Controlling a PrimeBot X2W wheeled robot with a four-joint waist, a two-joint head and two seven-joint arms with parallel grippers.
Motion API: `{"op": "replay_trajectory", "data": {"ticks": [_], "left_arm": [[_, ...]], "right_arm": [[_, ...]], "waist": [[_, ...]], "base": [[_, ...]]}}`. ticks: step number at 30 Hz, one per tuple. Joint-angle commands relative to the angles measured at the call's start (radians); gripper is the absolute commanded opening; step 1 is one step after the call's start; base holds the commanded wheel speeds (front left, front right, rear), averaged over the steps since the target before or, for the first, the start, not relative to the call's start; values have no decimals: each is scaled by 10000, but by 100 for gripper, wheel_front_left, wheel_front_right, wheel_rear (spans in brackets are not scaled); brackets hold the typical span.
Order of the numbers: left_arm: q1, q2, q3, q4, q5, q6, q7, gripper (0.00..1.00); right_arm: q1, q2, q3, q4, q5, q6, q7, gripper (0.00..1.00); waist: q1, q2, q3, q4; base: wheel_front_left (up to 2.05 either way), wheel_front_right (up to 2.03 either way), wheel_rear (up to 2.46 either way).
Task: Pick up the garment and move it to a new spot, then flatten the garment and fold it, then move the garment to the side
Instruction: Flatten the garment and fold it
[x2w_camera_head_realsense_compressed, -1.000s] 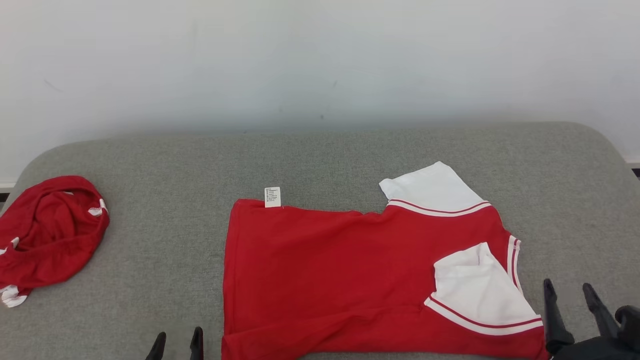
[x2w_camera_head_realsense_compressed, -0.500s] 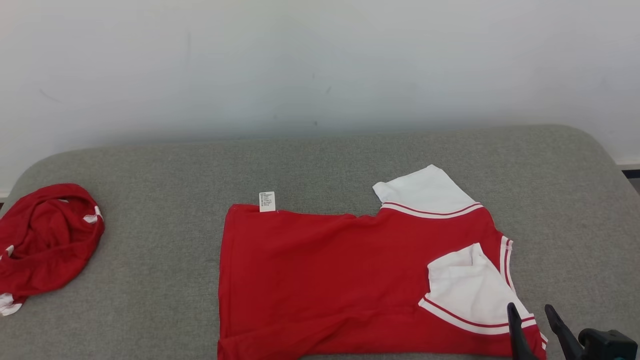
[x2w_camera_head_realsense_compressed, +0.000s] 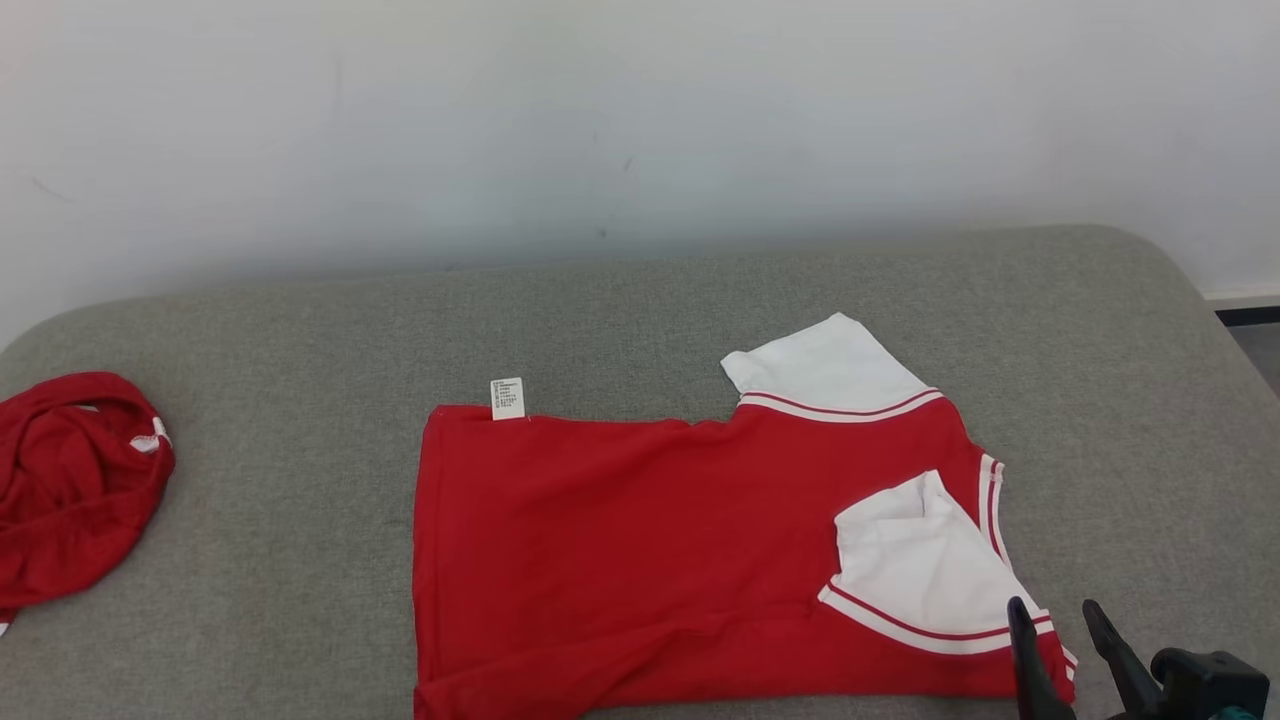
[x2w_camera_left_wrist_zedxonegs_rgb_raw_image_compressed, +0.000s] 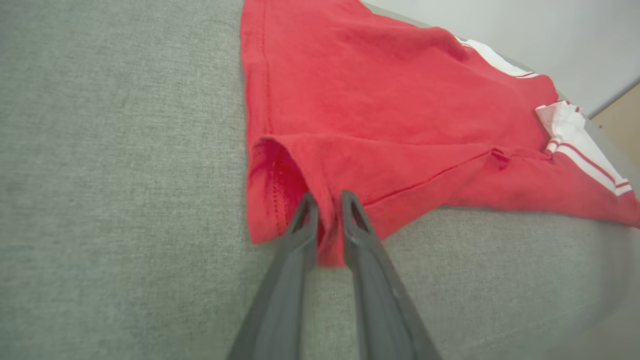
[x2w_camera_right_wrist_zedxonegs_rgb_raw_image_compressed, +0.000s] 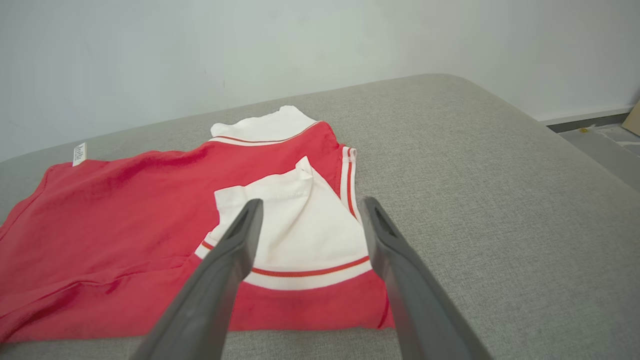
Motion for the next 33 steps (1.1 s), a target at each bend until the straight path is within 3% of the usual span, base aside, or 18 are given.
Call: {"op": "replay_trajectory", "data": {"ticks": [1,16,17,19,20,21,22,28,33], "left_arm": [[-169,-13,155,103,50,-72,-23,0],[-1849,-263,866,790,-256,-177,89,0],[-1980,-273,871,917,-252,-171,89,10],[-2257,-299,895,1215,-266,-178,80,44],[-2383,-309,913,1349,-266,-198,71,50],[-2499,-314,929,1508,-252,-196,61,85],[-2588,-316,963,1639,-246,-184,46,100],[-2896,-264,1239,2066,-32,-137,-25,100],[-3187,-40,1599,1853,96,24,-26,100]], "right_arm": [[-31,-7,17,-11,78,0,-60,100],[-278,-5,275,104,130,0,-67,100],[-293,-6,311,121,132,0,-65,100],[-385,-6,383,172,142,0,-61,100],[-444,-6,412,181,140,0,-61,100],[-485,-6,440,200,139,0,-68,100],[-496,-5,461,216,141,0,-76,100],[-831,-32,498,213,-52,0,1,100],[-1746,-580,710,220,-23,0,891,100]], "waist": [[0,-1,38,-40],[0,-1,262,-74],[0,-1,297,-104],[0,-1,364,-163],[0,-1,394,-191],[0,-1,423,-214],[0,-1,447,-231],[0,-1,568,-253],[0,-1,790,-234]], "base": [[0,0,0],[0,0,0],[0,0,0],[0,0,0],[0,0,0],[0,0,0],[0,0,0],[0,0,0],[0,0,0]]}}
